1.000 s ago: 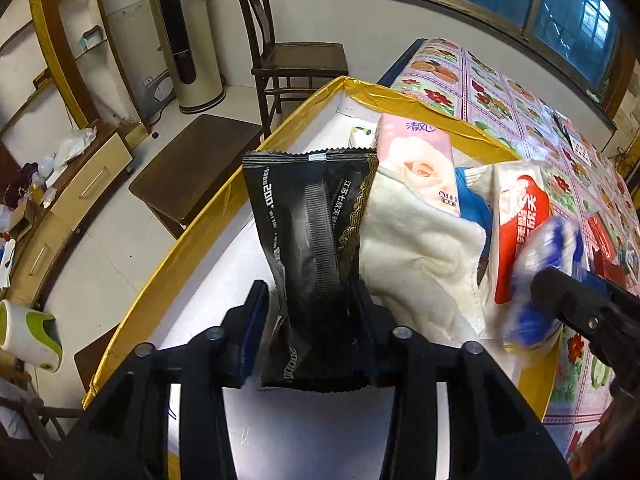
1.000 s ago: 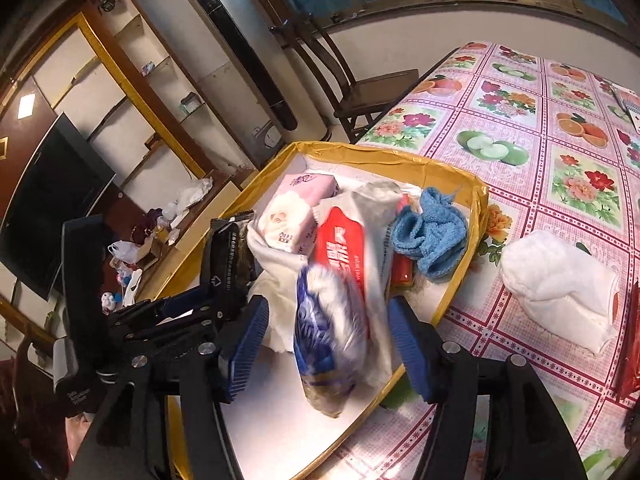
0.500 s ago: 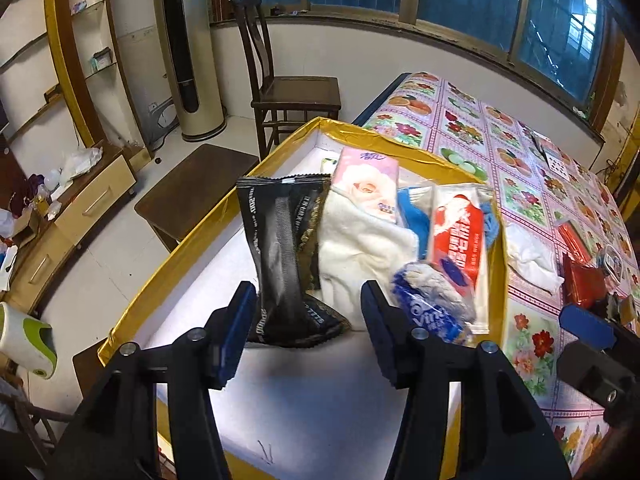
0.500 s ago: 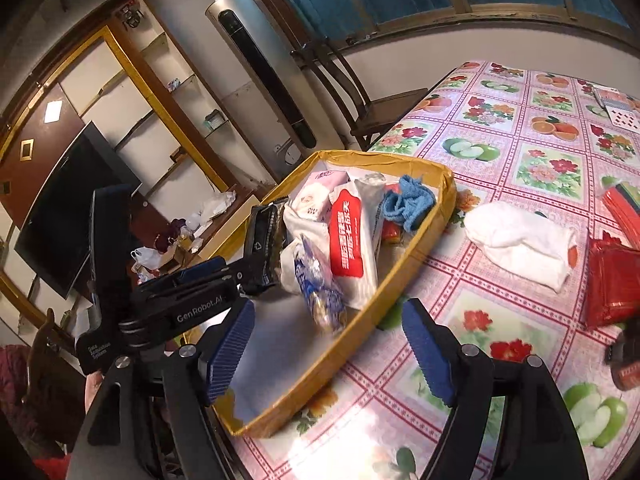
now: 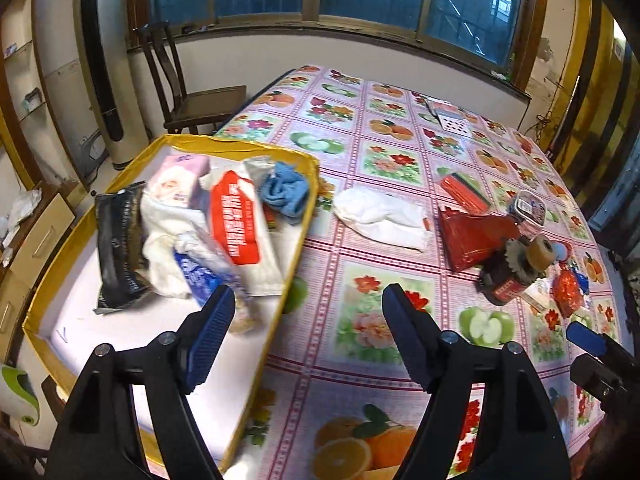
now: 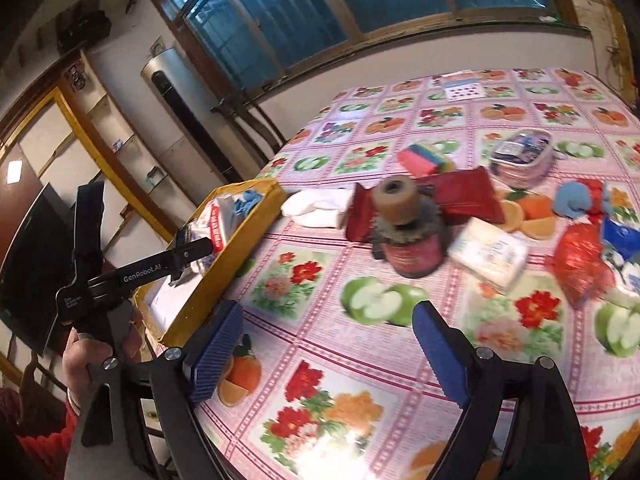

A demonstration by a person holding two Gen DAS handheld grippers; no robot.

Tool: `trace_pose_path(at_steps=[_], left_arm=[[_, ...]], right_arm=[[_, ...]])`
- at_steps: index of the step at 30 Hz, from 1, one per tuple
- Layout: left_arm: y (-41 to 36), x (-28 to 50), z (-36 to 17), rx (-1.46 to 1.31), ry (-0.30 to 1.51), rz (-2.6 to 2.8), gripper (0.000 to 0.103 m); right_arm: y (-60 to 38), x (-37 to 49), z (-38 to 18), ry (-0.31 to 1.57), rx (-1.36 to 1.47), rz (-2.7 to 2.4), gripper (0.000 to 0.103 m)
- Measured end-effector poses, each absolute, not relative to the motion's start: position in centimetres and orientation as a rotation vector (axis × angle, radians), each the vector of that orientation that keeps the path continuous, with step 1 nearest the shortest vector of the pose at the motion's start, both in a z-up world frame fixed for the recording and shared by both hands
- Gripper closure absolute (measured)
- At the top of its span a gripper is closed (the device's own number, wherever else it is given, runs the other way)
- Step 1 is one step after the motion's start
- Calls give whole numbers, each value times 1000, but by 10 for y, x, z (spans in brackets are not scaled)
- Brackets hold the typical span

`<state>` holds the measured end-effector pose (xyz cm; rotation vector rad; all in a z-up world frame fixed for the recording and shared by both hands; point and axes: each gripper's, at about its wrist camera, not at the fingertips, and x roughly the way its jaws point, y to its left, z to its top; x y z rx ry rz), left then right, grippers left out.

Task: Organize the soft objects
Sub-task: 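Withdraw both open tools from the box toward the table, then grasp the white towel with the left tool while the right tool grasps the white Face tissue pack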

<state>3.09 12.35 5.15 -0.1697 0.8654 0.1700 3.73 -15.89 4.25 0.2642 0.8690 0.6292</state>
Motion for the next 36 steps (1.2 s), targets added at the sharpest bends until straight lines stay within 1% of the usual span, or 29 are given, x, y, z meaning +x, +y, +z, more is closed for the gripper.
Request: trace_pose_path(at_steps=[5, 12, 19, 25, 31, 33, 36], left_arm=[[93, 58, 51, -183, 895, 127, 27], [80, 109, 27, -271, 1008, 139, 27], [70, 153, 20, -276, 1007, 235, 27], [70, 192, -4, -239, 1064, 288, 27], [67, 200, -22, -188, 1128, 297, 27], [63, 195, -26, -154, 1160, 280, 27], [61, 177, -27, -172, 1172, 228, 26]], right_arm=[[-207, 34, 33, 868, 332, 571, 14], [-228, 38, 25, 868, 376, 573, 14], [-245, 47, 16, 876, 416, 584, 14], [-265, 52, 8, 886, 449, 563, 13], [-281, 61, -1, 905, 494, 529, 13], [-282, 62, -1, 904, 493, 527, 13], [-281, 63, 1, 897, 489, 527, 12]])
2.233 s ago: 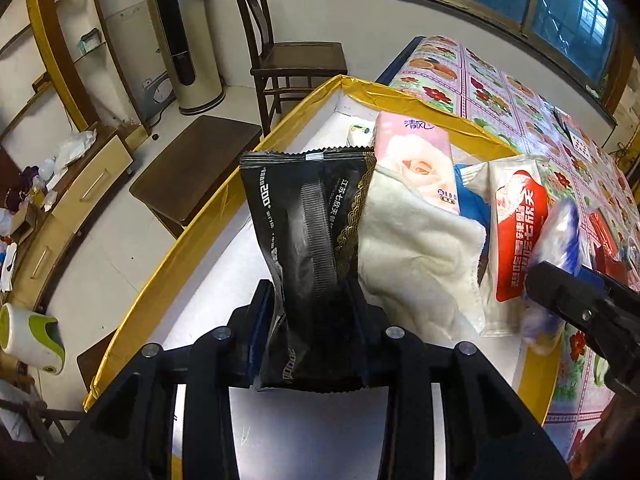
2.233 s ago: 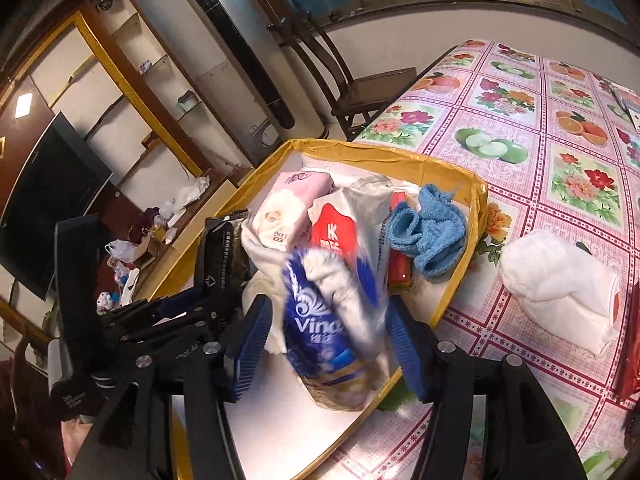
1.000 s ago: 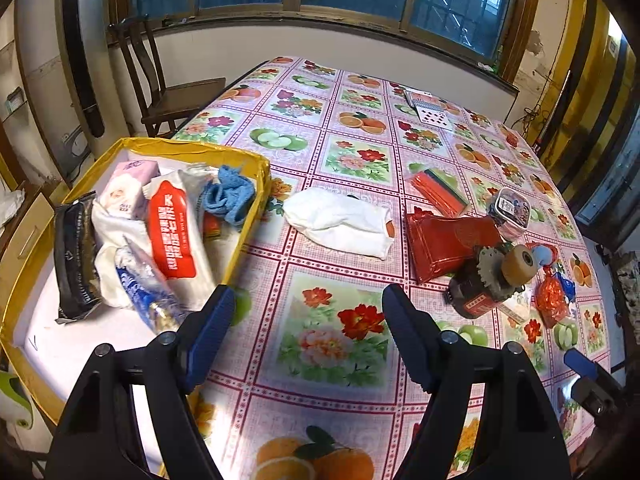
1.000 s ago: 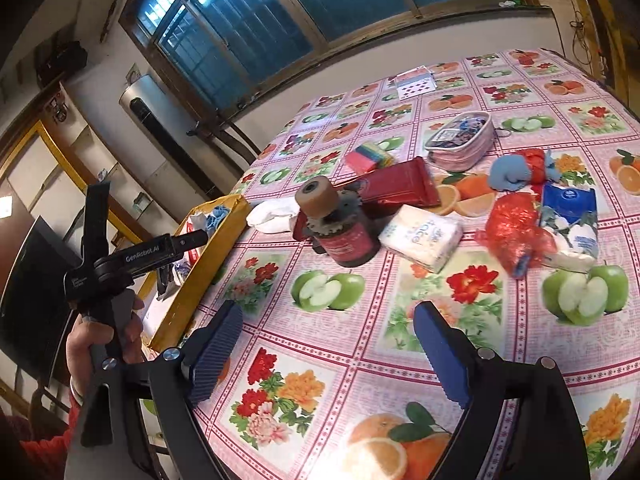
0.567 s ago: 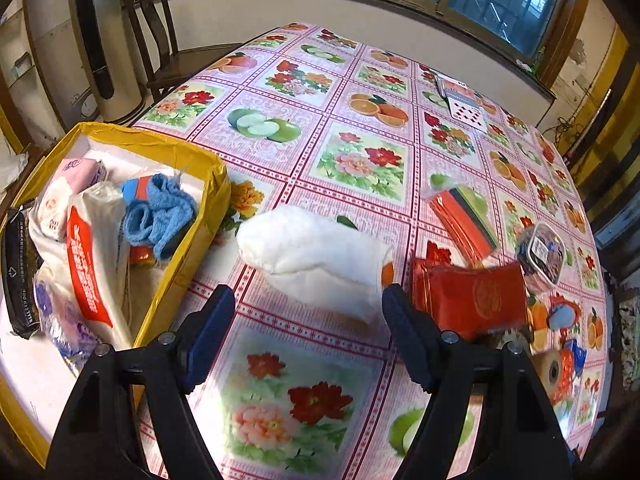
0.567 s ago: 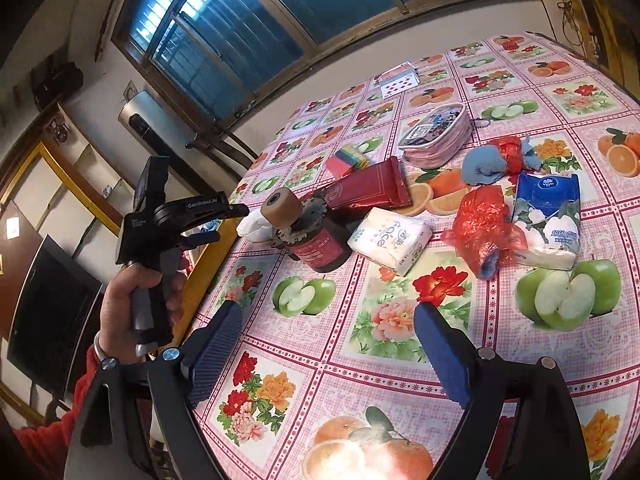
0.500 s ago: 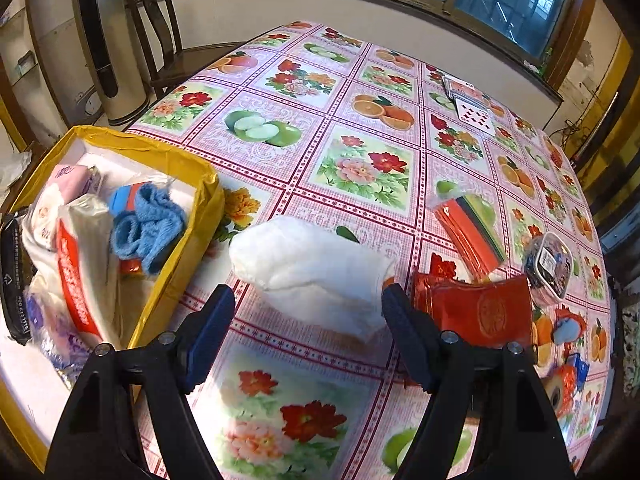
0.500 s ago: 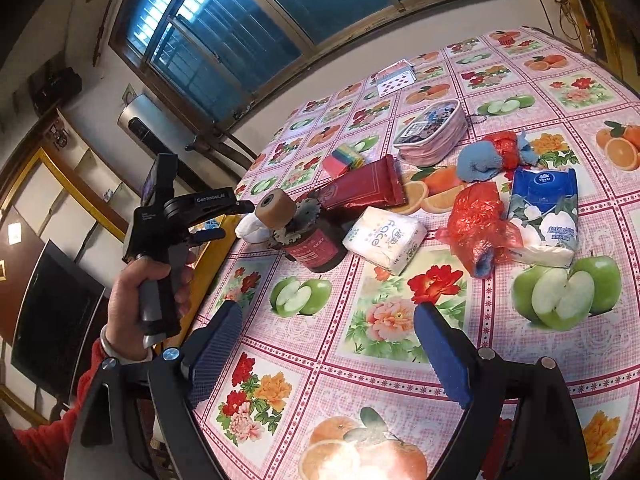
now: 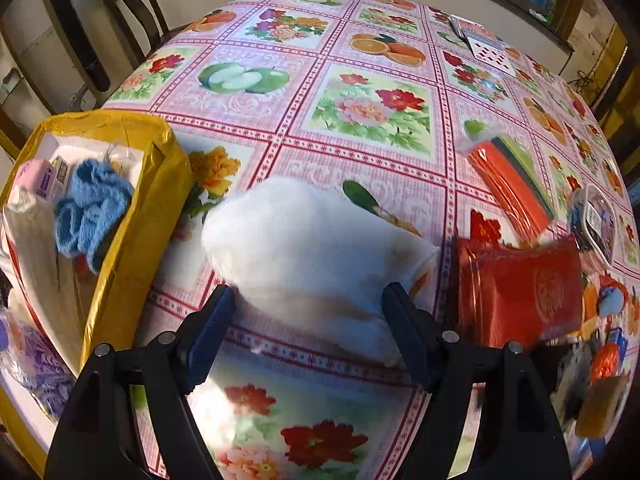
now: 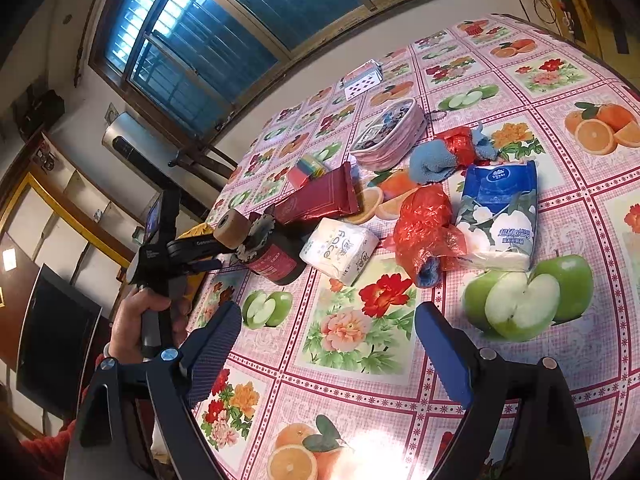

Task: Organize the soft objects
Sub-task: 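Grasp the white towel with the left tool while the right tool grasps the white Face tissue pack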

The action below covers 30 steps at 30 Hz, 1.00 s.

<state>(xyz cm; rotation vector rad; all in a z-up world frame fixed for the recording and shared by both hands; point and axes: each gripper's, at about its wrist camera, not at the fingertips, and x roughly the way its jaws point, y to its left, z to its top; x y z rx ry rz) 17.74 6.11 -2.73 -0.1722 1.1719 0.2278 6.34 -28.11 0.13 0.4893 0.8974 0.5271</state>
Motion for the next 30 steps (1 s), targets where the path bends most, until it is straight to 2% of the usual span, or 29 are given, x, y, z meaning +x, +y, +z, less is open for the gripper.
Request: trace_pose_path(at_steps=[2, 4, 12, 16, 22, 30], left_arm=[[55, 161, -27, -143, 1176, 191, 26], [50, 141, -27, -113, 1175, 152, 21], [44, 66, -1, -100, 1167, 22, 21], [53, 71, 13, -129, 1128, 58, 21], [61, 100, -3, -277, 1152, 87, 21], [42, 119, -20, -308, 1173, 100, 21]], right_arm=[[-279, 64, 2, 897, 493, 530, 12], [-276, 64, 3, 895, 492, 538, 12], [-264, 62, 5, 904, 457, 557, 11], [-250, 67, 11, 907, 381, 565, 11], [-219, 93, 19, 913, 174, 626, 11], [-178, 115, 4, 941, -212, 707, 11]])
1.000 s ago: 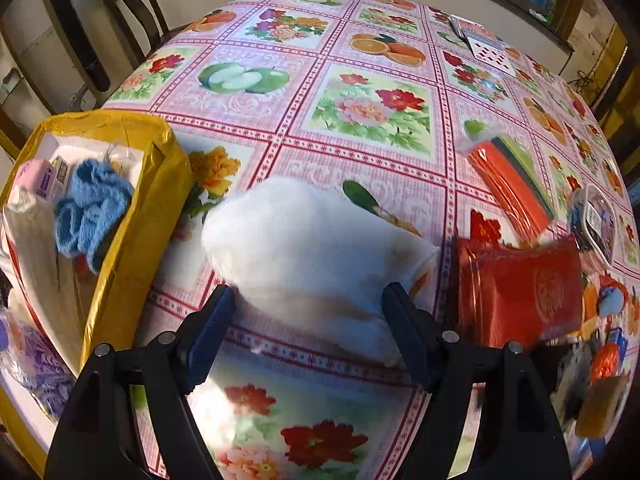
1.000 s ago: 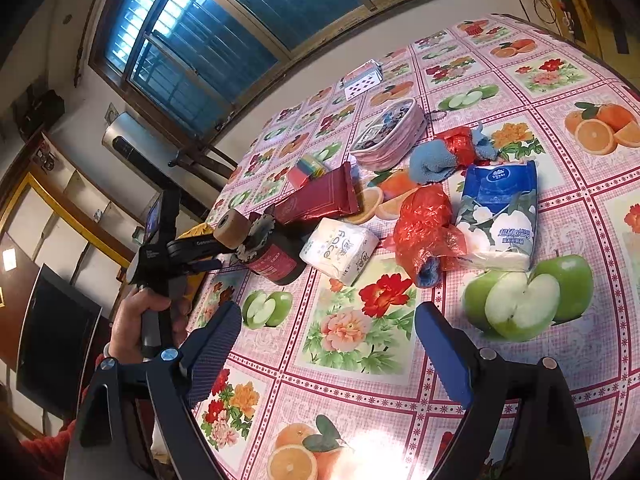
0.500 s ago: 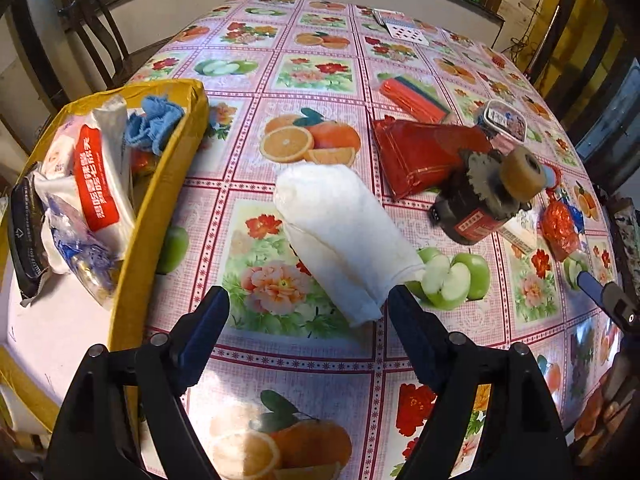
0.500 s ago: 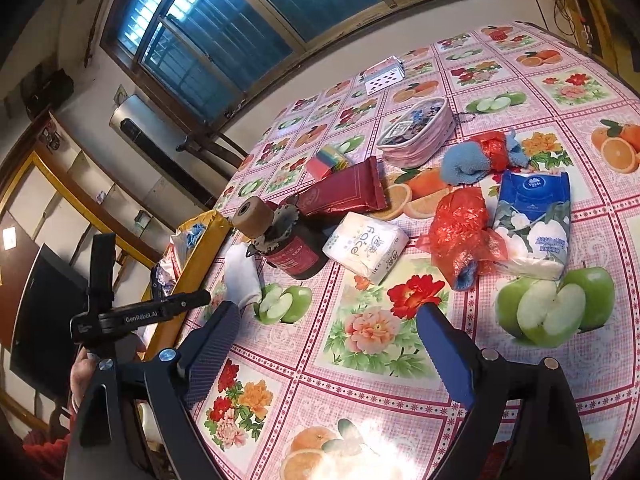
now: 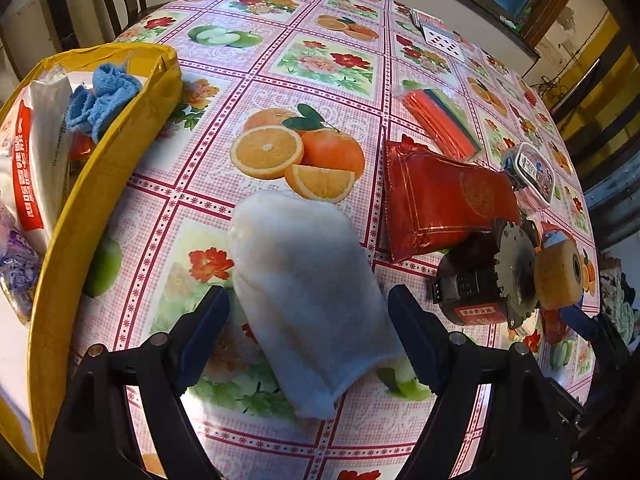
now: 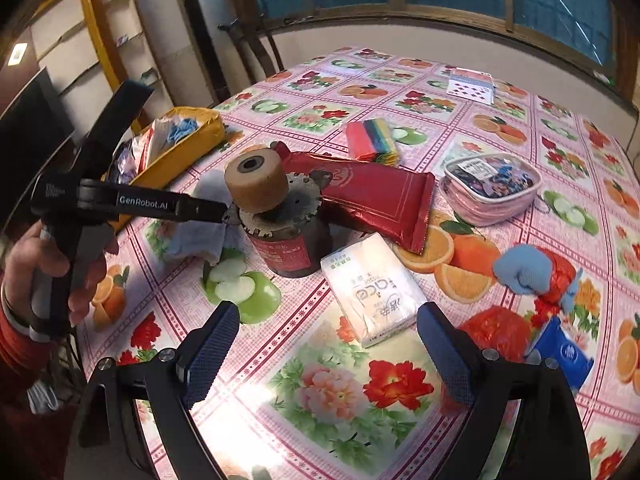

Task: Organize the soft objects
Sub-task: 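Grasp the white towel with the left tool while the right tool grasps the white Face tissue pack, then carry the towel and tissue pack into the box and open both tools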

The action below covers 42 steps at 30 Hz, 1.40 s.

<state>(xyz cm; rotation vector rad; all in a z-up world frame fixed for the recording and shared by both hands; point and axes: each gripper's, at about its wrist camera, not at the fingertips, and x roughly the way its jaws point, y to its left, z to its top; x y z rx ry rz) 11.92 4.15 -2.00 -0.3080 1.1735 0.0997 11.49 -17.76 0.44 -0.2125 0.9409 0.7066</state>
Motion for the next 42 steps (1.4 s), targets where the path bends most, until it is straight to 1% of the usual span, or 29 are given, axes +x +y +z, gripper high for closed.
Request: trace_pose_path(at_steps=[3, 5, 9, 11, 12, 13, 14, 15, 16, 17, 18, 19, 21, 25, 32, 42], left_arm=[[42, 123, -20, -323, 1168, 114, 21], [41, 126, -20, -323, 1174, 105, 21], [35, 127, -22, -255, 1184, 80, 21], [33, 127, -22, -220, 1189, 78, 24], [33, 126, -22, -199, 1188, 86, 31], [33, 126, -22, -182, 1184, 92, 38], [34, 125, -21, -166, 1182, 97, 42], [35, 123, -20, -155, 1178, 100, 52], [38, 122, -20, -157, 1174, 100, 63], [42, 121, -19, -162, 1173, 100, 69], [45, 120, -19, -163, 1172, 98, 78], [48, 118, -18, -163, 1172, 92, 83], [49, 113, -18, -158, 1167, 84, 87], [51, 98, -17, -169, 1149, 60, 89], [57, 72, -11, -197, 1122, 29, 90], [76, 40, 11, -148, 1022, 92, 89]], right_arm=[[-173, 125, -3, 938, -295, 683, 11], [-175, 136, -9, 965, -269, 713, 12], [-171, 152, -23, 1012, -274, 724, 15], [-168, 156, -29, 1016, -288, 716, 19], [-167, 157, -29, 1008, -295, 708, 24], [-167, 156, -29, 1006, -300, 693, 32], [-167, 155, -28, 1004, -298, 684, 39], [-167, 152, -27, 1003, -296, 684, 49], [-168, 149, -26, 1004, -295, 682, 53], [-169, 145, -26, 1006, -290, 673, 54], [-171, 142, -26, 1008, -278, 670, 54], [-174, 136, -25, 1008, -266, 669, 55], [-176, 125, -24, 1004, -250, 667, 55], [-181, 100, -21, 1006, -181, 679, 56], [-176, 67, -14, 1021, -63, 733, 56], [-112, 46, 8, 985, -35, 852, 56]])
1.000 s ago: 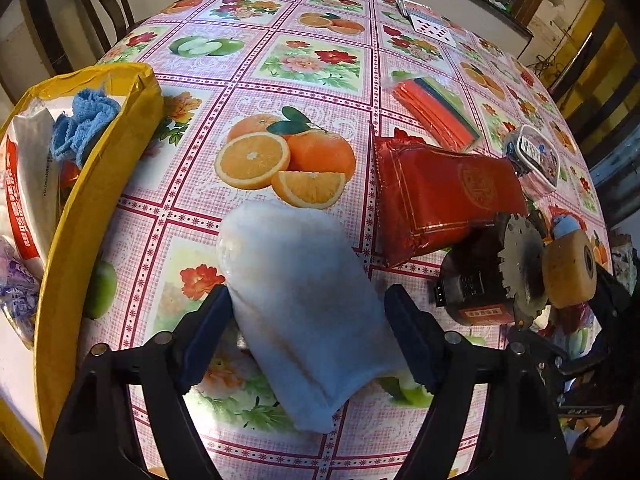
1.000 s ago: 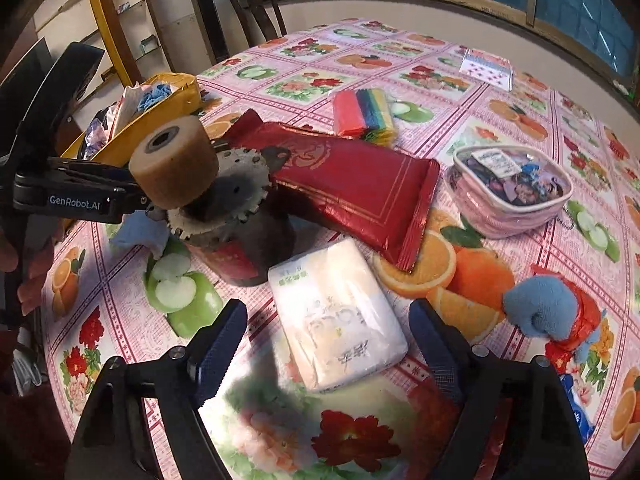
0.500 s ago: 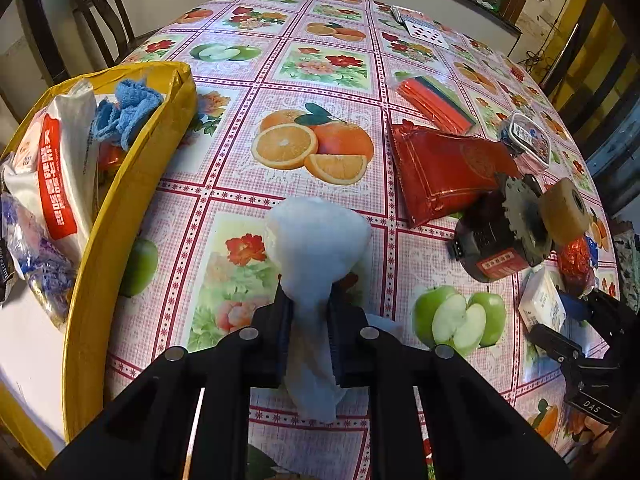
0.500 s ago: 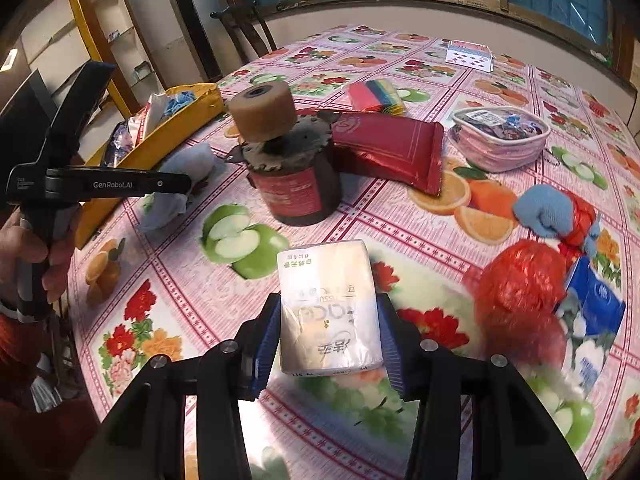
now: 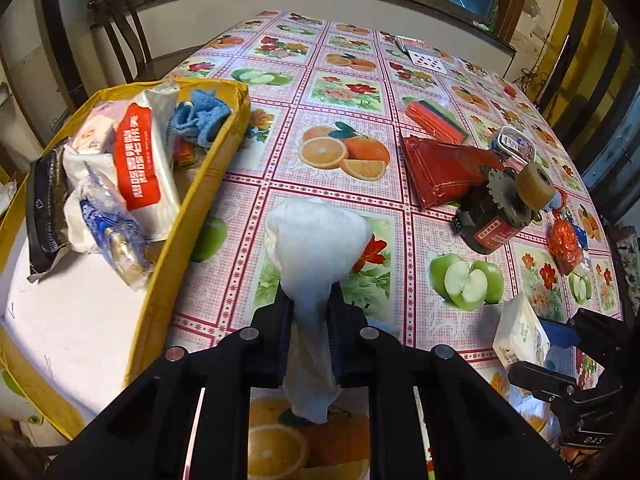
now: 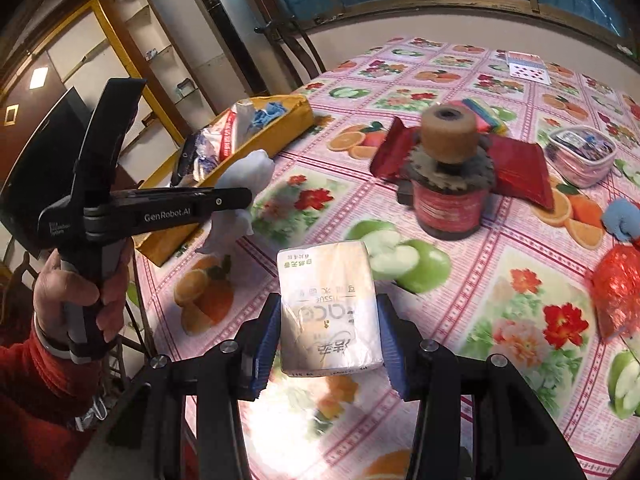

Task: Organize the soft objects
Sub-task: 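Carry the towel and tissue pack into the box and open both tools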

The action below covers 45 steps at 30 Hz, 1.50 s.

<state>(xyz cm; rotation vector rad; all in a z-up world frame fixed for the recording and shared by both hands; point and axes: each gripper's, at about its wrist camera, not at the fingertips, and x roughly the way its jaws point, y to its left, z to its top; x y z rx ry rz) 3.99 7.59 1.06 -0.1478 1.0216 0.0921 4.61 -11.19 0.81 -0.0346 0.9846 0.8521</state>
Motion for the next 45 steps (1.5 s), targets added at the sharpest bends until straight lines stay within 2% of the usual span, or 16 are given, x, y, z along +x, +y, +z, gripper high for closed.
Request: trace_pose_path(at_steps=[5, 12, 21, 26, 28, 30, 32, 33, 34, 38, 42, 45], left_arm=[[100, 21, 32, -133, 950, 131, 89], [178, 12, 53, -156, 903, 265, 89], [243, 18, 15, -201, 965, 383, 89], [247, 11, -1, -199, 974, 409, 89], [247, 7, 0, -197, 951, 426, 87], [248, 6, -1, -182, 941, 449, 80], [250, 4, -1, -201, 927, 460, 61], [252, 2, 0, -211, 917, 465, 48], [252, -1, 1, -215, 902, 474, 44], [247, -9, 14, -192, 841, 509, 44], [233, -19, 30, -164, 773, 514, 32], [219, -21, 39, -132, 740, 505, 31]], right_arm=[[-60, 50, 30, 945, -24, 920, 56], [33, 62, 50, 921, -26, 996, 55], [145, 73, 35, 975, -98, 1018, 55], [163, 69, 16, 1004, -135, 990, 55], [155, 68, 15, 1001, -110, 1003, 51], [149, 64, 21, 985, -86, 1013, 48], [140, 59, 30, 943, -88, 1006, 41], [135, 56, 33, 921, -94, 994, 35], [130, 54, 37, 907, -91, 990, 32], [104, 47, 45, 891, -31, 998, 32], [72, 40, 54, 866, 45, 992, 30], [45, 36, 58, 852, 97, 982, 27]])
